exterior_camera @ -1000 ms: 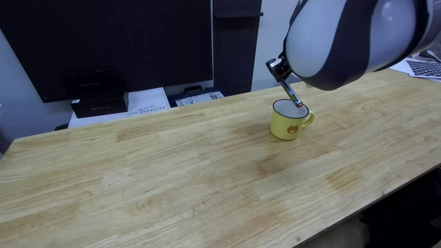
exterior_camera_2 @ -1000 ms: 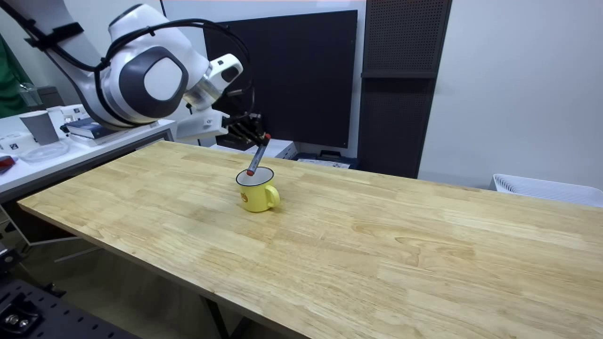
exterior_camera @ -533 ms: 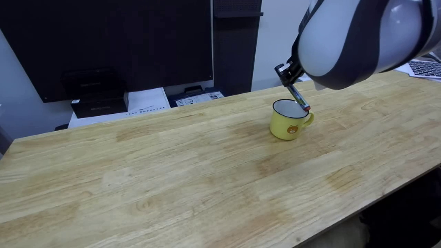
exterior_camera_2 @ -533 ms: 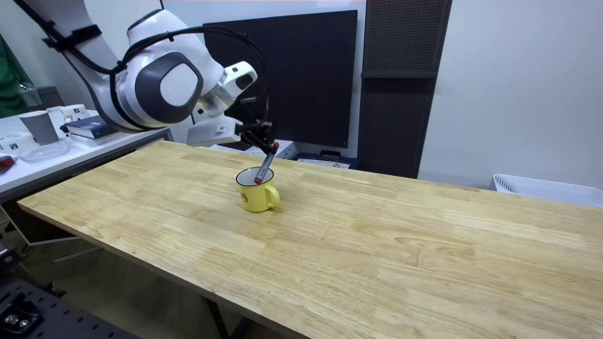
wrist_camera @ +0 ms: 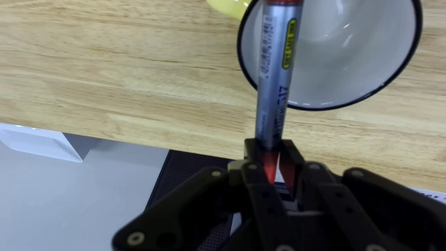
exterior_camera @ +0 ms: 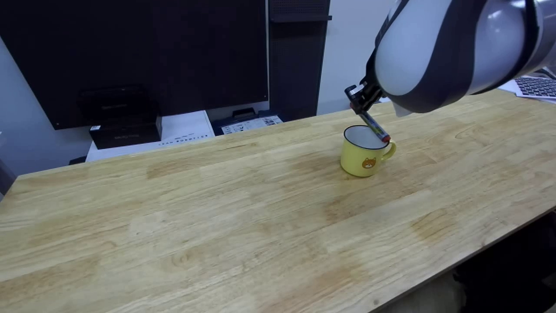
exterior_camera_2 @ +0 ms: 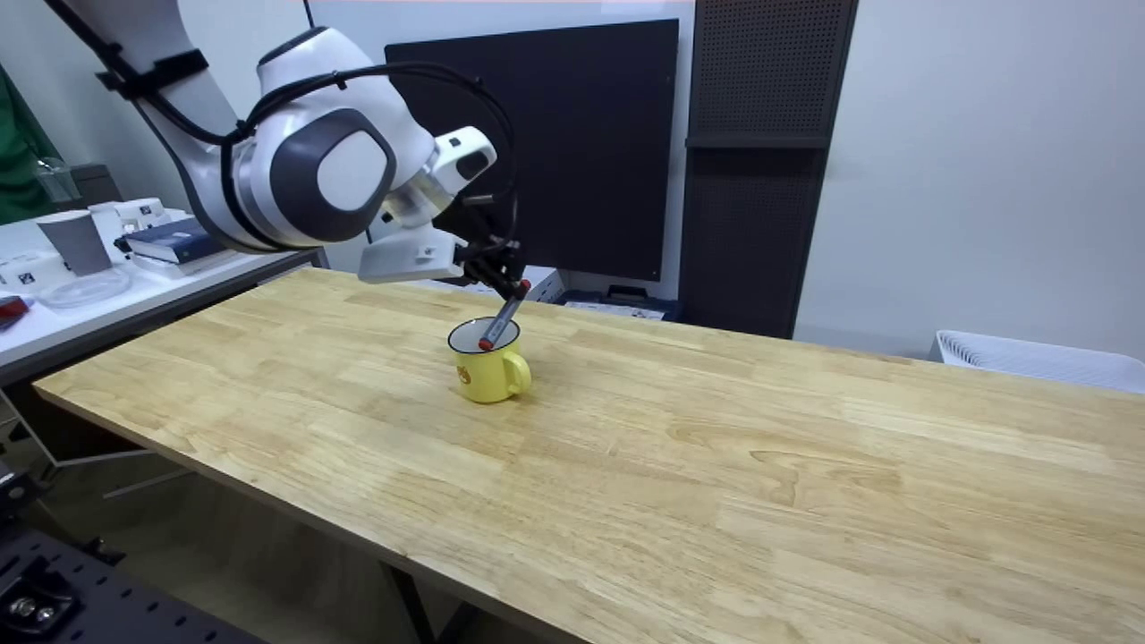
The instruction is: Put the marker in the mug
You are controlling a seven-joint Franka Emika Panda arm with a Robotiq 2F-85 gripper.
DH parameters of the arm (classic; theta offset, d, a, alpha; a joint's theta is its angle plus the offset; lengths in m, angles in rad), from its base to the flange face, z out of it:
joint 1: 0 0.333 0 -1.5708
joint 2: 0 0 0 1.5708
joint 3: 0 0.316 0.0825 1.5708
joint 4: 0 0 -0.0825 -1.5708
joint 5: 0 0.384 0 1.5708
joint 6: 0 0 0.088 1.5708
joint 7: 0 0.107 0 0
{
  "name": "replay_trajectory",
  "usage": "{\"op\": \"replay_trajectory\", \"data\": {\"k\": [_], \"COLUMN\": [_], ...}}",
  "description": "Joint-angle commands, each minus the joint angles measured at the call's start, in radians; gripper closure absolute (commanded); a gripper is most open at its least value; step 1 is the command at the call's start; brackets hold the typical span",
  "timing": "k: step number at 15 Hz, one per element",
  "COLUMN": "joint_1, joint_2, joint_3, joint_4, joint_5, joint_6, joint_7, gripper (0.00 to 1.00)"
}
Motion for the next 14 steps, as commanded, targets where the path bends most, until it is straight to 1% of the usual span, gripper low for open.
{"op": "replay_trajectory", "data": {"k": [1,6,7,8,9,10,14], "joint_1": [-0.05,-0.063,-0.067,-0.072,-0.074,-0.077,-0.08], "joint_2": [-0.031,-0.028,-0.027,-0.028,-0.027,-0.029,-0.036], "joint_3": [0.044,0.072,0.079,0.086,0.09,0.094,0.098], "joint_4": [0.013,0.03,0.027,0.025,0.023,0.021,0.018], "joint_5": [-0.016,-0.021,-0.024,-0.025,-0.025,-0.024,-0.021], "joint_6": [0.0,0.001,0.001,0.0,0.0,0.0,0.0], "joint_7": [-0.008,-0.012,-0.013,-0.011,-0.012,-0.012,-0.012], "gripper": [0.95,0.95,0.91,0.55,0.56,0.53,0.27]}}
